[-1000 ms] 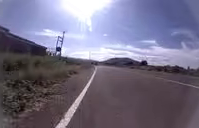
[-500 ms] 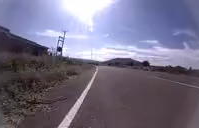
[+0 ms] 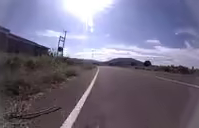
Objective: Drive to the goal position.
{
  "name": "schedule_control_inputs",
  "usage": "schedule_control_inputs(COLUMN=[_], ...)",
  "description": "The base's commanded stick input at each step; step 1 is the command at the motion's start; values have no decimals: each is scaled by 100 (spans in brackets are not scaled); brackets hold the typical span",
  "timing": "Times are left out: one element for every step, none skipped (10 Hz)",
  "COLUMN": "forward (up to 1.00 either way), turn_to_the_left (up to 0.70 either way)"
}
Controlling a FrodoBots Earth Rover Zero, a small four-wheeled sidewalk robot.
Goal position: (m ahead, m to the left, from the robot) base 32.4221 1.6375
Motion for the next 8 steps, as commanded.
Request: schedule_control_inputs(forward=[100, 100, 100, 100, 100, 100, 100, 100], turn_to_the_left=[-9, -32, -39, -37, -34, -1, 0, 0])
